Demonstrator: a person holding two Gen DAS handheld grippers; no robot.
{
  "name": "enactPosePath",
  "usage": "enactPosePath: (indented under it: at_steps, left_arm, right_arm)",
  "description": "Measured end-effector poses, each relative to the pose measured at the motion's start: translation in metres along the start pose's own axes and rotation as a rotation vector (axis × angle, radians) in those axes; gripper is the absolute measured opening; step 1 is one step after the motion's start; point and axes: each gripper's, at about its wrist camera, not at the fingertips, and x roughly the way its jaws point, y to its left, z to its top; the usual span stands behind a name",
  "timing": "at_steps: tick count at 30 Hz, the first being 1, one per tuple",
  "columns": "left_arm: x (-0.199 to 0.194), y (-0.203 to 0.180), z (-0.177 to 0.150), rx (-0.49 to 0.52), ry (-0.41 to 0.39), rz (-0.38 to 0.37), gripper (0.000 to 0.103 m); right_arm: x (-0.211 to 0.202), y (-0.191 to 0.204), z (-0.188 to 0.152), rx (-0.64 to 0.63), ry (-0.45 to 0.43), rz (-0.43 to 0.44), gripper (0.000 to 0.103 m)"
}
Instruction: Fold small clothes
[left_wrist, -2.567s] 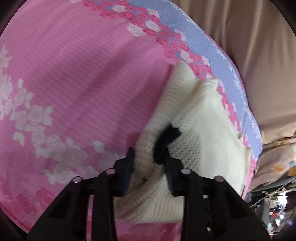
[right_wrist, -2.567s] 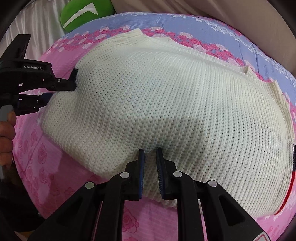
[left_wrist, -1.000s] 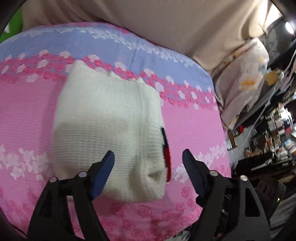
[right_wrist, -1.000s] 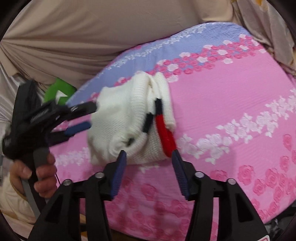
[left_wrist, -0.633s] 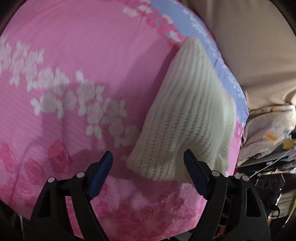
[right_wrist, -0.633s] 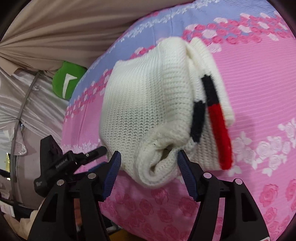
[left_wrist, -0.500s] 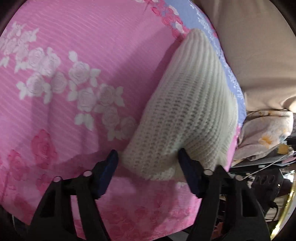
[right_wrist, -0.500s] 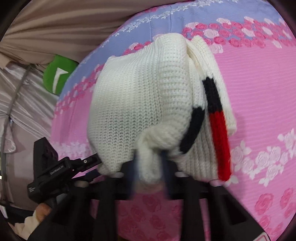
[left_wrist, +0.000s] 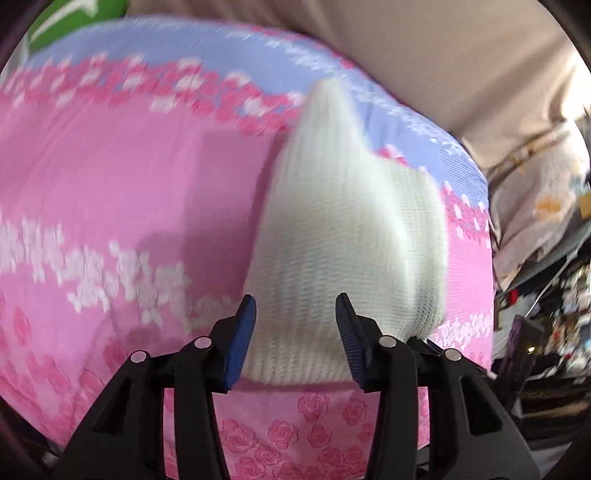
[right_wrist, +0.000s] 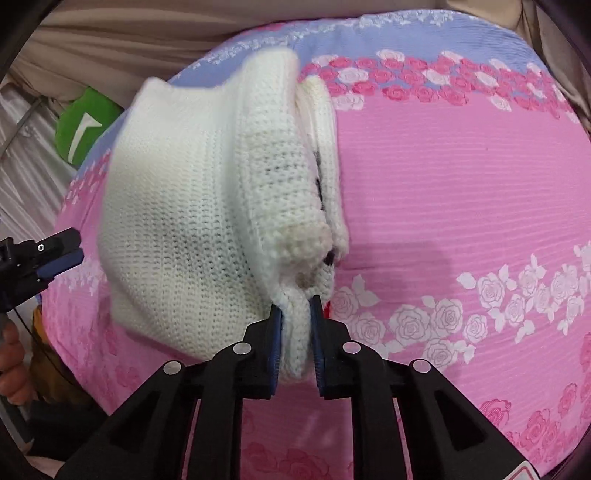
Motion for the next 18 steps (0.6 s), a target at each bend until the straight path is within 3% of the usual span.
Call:
enactPosePath:
  at_steps: [3,7,9,12,14,15,16,18]
  left_arm:
    - [0.005,-0.017,0.008,0.098,-0.016,0.054,0.046]
    - [0.036,-0.033,0.006,0.166,0.037,0.119,0.046]
    - [0.046,-0.033,0.005,0.166,0.044,0.145,0.046]
    - [0.046,-0.032,0.006,0.159,0.039,0.157,0.046]
    - [0.039,-0.034,0.009,0.147,0.022,0.149,0.046]
    - [0.035,-0.036,0.012,0.140,0.014,0.142,0.046]
    - [0.031,-0.039,0.015,0.140,0.005,0.139,0.046]
    - [0.023,-0.047,0.022,0.156,-0.024,0.145,0.046]
  right_arm:
    - [-0.031,0.002,0.010,-0.001,-0.066,0.035,0.022]
    - [-0.063,0.006,0.033,-0.008,-0.155,0.051,0.040]
    - [-0.058,0.006,0.046,0.004,-0.164,0.063,0.046]
    - [-0.024,0.006,0.060,0.000,-0.109,0.054,0.047]
    - [-0.005,0.005,0.064,0.005,-0.083,0.070,0.042]
    - [0.001,0.006,0.067,0.003,-0.081,0.078,0.025]
    - [0.003,0.007,0.071,-0.003,-0.088,0.081,0.019]
    - [-0.014,0.010,0.077,-0.020,-0.163,0.107,0.015]
